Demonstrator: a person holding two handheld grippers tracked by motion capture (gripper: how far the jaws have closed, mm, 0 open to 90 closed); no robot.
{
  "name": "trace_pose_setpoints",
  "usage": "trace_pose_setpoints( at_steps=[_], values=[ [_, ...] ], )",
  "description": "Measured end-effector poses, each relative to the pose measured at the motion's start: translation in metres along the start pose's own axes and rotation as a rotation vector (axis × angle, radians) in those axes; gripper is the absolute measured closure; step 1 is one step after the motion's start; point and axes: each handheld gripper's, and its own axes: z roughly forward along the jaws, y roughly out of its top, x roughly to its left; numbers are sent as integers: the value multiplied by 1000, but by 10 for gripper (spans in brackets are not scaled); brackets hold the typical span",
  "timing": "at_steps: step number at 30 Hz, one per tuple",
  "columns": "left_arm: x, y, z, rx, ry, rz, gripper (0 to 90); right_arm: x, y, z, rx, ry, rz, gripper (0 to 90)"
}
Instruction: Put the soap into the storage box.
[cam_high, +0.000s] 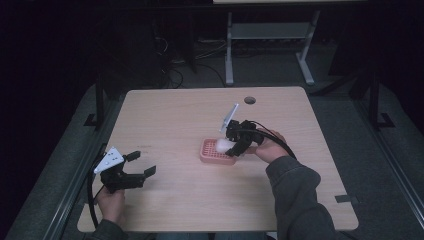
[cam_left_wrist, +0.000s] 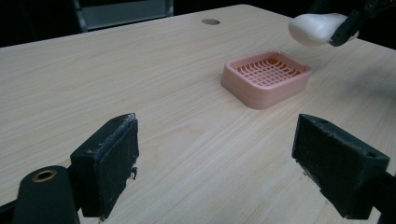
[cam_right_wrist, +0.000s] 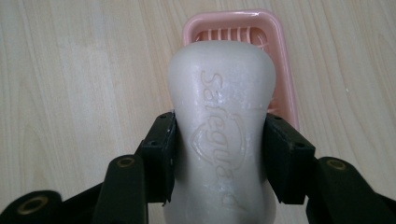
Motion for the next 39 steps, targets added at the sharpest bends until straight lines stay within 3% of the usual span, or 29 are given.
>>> trace_pose_setpoints(
  at_steps=[13,39],
  values=[
    [0,0,0,1,0,4,141,-7,19,4,24,6,-20,488],
    [0,0,-1,-6,0,2,140,-21,30,46,81,43,-4,487]
  ],
)
